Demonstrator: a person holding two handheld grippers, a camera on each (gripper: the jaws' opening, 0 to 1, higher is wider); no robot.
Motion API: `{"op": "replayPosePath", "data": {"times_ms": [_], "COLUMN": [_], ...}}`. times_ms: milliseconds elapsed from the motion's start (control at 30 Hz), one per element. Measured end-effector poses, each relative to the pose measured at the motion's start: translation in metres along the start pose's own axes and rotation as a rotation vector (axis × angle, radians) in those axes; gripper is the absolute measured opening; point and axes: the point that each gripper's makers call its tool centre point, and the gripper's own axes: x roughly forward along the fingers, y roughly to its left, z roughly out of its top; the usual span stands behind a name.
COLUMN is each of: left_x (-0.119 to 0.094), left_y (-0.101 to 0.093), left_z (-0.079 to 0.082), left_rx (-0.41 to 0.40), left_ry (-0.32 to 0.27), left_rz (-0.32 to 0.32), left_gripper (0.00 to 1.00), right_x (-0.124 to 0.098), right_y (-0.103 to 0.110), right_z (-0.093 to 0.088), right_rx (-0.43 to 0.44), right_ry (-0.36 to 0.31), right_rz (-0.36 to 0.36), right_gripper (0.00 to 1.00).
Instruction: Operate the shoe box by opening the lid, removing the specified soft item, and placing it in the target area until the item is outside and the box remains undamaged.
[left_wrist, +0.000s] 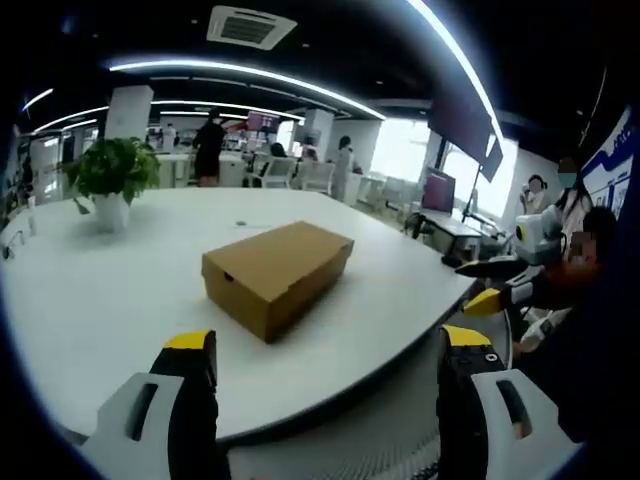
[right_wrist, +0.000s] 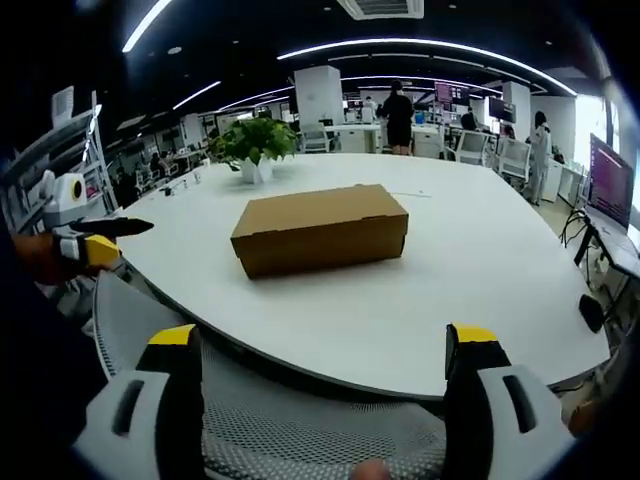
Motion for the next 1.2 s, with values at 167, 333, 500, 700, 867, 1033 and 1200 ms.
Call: {"op": "replayPosePath", "data": {"times_ms": [167,333,500,700,867,1033,1200], "left_x": [-0.0002,0.0,-0.0002,-0.0003,-0.0002,-0.0003,-0.0003], "left_y": [0.0,0.0008,0.0004,0.0012,0.0032,0.0026,0.0023], "left_z": [-0.0007,0.0003,-0.0001,0.0004,-0.0004,0.0001,0.0], "left_rx": [-0.002,0.0,-0.003,-0.006,-0.006,-0.005,-0.005], "left_ry": [0.0,-0.002,-0.001,-0.007,-0.006,-0.009,-0.009], "left_rz": [0.0,0.006,0.007,0.013,0.019,0.016,0.016], "left_gripper": [0.93,0.93,0.93,0.94,0.94,0.94,0.94], "right_x": [0.0001,0.0006,0.0003,0.0003,0.0002,0.0001,0.0002], "right_y": [0.0005,-0.0007,-0.0005,0.0,0.0007,0.0004,0.0004], "right_z": [-0.0011,0.0005,0.0005,0.001,0.001,0.0019,0.0024], "right_rx": [-0.006,-0.007,-0.005,-0.01,-0.012,-0.015,-0.017], "right_ry": [0.004,0.002,-0.002,0.001,0.0,-0.006,-0.008], "right_rz": [0.002,0.004,0.006,0.008,0.01,0.007,0.007], "right_gripper": [0.96,0.96,0.96,0.96,0.96,0.96,0.96]}}
